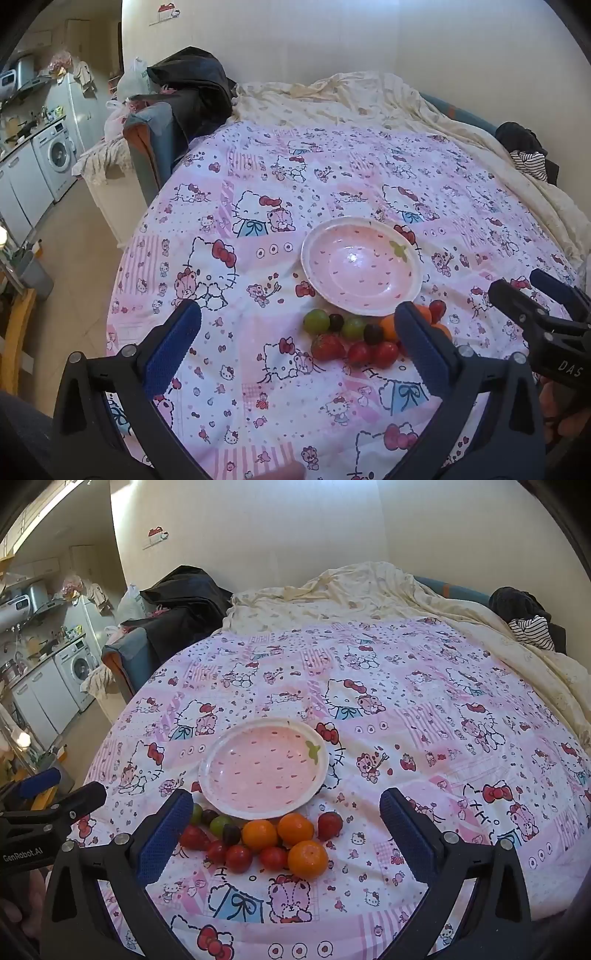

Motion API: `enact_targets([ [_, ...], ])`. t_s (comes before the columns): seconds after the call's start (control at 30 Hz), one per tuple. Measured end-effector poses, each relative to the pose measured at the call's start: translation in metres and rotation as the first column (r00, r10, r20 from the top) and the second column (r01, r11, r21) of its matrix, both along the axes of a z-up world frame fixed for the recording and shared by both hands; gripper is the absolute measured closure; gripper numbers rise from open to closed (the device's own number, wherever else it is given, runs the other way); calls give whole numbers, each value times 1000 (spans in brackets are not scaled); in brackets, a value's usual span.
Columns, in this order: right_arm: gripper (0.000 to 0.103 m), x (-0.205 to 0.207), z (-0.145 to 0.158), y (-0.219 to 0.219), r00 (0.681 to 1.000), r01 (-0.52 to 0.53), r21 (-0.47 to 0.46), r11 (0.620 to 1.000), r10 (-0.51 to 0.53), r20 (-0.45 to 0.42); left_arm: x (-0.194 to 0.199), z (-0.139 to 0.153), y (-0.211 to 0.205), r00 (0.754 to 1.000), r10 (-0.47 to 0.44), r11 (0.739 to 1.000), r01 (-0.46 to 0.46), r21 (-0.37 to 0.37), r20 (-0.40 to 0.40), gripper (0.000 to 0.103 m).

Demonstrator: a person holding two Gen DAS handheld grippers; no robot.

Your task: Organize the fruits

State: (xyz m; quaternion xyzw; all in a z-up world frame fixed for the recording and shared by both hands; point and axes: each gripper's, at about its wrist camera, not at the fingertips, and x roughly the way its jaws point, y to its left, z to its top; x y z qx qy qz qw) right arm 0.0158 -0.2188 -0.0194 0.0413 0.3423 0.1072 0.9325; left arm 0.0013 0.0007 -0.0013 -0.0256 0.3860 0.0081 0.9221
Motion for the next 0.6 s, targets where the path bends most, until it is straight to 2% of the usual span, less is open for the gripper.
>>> enact_targets([
  [0.07, 0, 0, 0, 0, 1000, -1, 3, 1000, 1, 1, -2, 1, 0, 1000, -6, 1000, 5, 4, 30, 0],
  [0.6, 0, 0, 0, 0, 1000, 0, 5, 1000, 0, 3, -3, 3, 0, 1000, 2, 1000, -3, 12, 28, 0],
])
